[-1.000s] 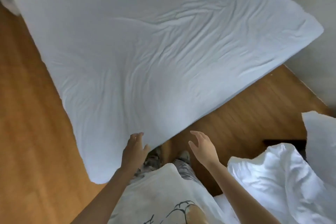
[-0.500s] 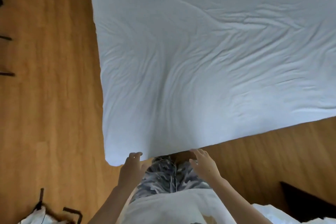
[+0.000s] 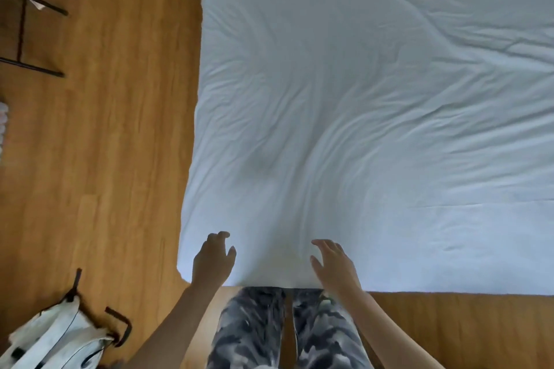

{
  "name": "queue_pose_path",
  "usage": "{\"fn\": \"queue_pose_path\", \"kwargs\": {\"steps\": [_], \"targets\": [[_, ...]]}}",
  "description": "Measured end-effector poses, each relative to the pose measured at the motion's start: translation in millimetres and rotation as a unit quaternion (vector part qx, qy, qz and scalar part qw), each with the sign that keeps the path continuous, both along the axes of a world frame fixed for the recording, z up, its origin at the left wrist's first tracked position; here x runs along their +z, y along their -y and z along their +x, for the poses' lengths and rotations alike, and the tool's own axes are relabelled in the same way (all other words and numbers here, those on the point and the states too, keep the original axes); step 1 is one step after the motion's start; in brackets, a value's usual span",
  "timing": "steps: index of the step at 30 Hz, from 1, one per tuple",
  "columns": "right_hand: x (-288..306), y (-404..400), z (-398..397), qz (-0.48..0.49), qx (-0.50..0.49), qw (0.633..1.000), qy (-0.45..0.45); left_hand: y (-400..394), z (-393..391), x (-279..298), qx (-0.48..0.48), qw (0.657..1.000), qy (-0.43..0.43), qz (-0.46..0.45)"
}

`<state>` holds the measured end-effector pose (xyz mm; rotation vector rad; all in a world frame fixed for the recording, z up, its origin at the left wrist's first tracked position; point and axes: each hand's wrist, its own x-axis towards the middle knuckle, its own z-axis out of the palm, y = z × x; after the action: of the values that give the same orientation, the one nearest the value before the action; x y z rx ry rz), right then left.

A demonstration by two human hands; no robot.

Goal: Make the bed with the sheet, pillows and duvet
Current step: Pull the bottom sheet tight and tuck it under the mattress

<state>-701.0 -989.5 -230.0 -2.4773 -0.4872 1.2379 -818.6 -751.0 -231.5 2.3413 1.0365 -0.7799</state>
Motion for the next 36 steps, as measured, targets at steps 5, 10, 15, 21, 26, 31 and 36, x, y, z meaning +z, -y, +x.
{"fn": "queue_pose_path", "kwargs": {"steps": [5, 10, 15, 21, 26, 31, 36], "targets": [[-46, -66, 18, 0.004, 0.021, 0.999, 0.045, -48, 35, -42, 0.076, 0.996, 0.034, 0.013], [-90, -190, -20, 0.030, 0.053, 0.994, 0.088, -133, 49, -96, 0.088, 0.990, 0.080, 0.074], [-131, -309, -65, -0.001, 0.119, 0.989, 0.091, -207, 57, -153, 0.031, 0.995, 0.066, 0.073], [-171, -369, -87, -0.048, 0.104, 0.993, 0.032, -247, 72, -192, -0.038, 0.997, 0.070, 0.008], [-190, -392, -95, -0.077, 0.073, 0.994, -0.013, -266, 84, -217, -0.030, 0.987, 0.155, 0.021], [-198, -388, -102, -0.047, 0.000, 0.998, -0.031, -279, 83, -225, -0.096, 0.972, 0.213, -0.015], [-195, -377, -105, 0.036, 0.010, 0.998, -0.058, -293, 70, -214, -0.121, 0.966, 0.222, -0.050]]}}
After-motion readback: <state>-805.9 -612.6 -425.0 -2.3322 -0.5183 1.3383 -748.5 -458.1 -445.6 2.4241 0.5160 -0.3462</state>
